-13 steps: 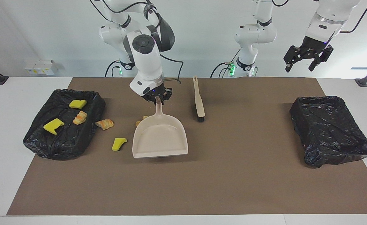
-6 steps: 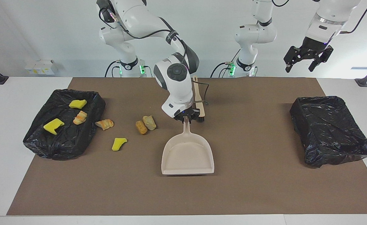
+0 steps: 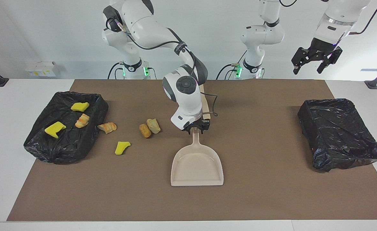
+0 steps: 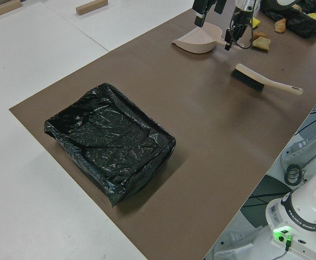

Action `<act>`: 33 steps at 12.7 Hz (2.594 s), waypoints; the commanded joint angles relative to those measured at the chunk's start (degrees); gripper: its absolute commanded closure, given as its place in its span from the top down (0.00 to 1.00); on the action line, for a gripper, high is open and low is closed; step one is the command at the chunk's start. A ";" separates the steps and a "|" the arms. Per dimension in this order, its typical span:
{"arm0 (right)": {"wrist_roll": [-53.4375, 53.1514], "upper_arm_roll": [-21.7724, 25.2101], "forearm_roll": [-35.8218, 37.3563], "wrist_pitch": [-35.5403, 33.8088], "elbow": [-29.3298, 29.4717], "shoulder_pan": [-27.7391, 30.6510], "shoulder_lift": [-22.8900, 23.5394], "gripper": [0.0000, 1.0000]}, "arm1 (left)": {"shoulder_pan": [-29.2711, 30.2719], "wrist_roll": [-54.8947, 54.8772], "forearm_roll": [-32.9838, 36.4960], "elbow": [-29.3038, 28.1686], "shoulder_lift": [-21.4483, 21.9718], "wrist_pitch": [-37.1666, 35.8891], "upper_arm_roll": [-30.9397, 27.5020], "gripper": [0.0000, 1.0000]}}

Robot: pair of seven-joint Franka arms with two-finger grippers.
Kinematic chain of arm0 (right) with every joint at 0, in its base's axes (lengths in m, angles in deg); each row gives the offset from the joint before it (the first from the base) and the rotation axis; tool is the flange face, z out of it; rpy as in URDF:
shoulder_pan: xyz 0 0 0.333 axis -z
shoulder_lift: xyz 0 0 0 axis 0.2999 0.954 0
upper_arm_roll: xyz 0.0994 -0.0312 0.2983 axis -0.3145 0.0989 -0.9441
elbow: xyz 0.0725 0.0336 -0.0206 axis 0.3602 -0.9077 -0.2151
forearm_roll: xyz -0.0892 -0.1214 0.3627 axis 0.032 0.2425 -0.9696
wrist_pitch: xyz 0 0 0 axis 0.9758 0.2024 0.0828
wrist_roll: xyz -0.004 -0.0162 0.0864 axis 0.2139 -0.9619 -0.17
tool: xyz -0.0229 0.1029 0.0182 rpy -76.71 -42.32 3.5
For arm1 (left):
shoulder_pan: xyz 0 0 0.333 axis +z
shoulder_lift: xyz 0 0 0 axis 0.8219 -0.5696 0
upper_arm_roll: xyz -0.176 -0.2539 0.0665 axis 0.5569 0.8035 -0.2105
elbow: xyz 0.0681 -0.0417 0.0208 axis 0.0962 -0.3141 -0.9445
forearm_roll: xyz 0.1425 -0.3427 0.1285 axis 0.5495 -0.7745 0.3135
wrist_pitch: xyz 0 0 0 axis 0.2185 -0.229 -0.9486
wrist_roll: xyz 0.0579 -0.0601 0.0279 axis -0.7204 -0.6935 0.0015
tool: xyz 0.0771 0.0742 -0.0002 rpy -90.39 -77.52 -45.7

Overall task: Sweep and dump trash in bin
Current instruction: 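Return the empty dustpan to the table center with the right gripper, then release the dustpan and grasp the brush handle with the right gripper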

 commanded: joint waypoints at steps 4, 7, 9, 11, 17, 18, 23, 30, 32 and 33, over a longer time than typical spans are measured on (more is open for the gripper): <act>-1.67 -0.06 -0.17 -2.37 -9.33 -2.86 -10.02 1.00 | 0.66 0.15 -0.67 0.67 -0.16 -0.85 0.23 1.00; -8.06 -0.06 -0.26 -1.32 -17.59 -8.04 -16.00 1.00 | 0.75 0.15 -0.67 0.76 -0.16 -0.85 0.23 1.00; -11.59 -0.07 -0.26 -0.96 -22.16 -11.46 -19.25 1.00 | 0.75 0.15 -0.67 0.76 -0.16 -0.85 0.23 1.00; -12.30 -0.15 -0.44 0.35 -27.17 -13.84 -22.42 1.00 | 0.66 0.15 -0.67 0.76 -0.16 -0.85 0.23 1.00; -12.57 -0.24 -5.26 5.89 -38.09 -17.35 -27.10 0.83 | 0.66 0.15 -0.67 0.67 -0.16 -0.85 0.23 1.00; -12.48 -0.24 -6.14 5.98 -38.10 -17.72 -27.09 0.81 | 0.75 0.15 -0.67 0.76 -0.16 -0.85 0.23 1.00; -11.52 -0.24 -6.50 6.16 -38.27 -19.21 -26.04 0.73 | 0.66 0.15 -0.67 0.76 -0.16 -0.85 0.23 1.00; -11.07 -0.24 -7.47 7.56 -38.27 -19.21 -25.25 0.29 | 0.66 0.15 -0.67 0.67 -0.16 -0.85 0.23 1.00; -11.59 -0.24 -8.08 7.56 -37.57 -19.30 -24.99 0.01 | 0.66 0.15 -0.67 0.68 -0.16 -0.85 0.23 1.00; -12.12 -0.24 -8.17 5.91 -35.74 -19.30 -24.38 0.00 | 0.66 0.15 -0.67 0.76 -0.16 -0.85 0.32 1.00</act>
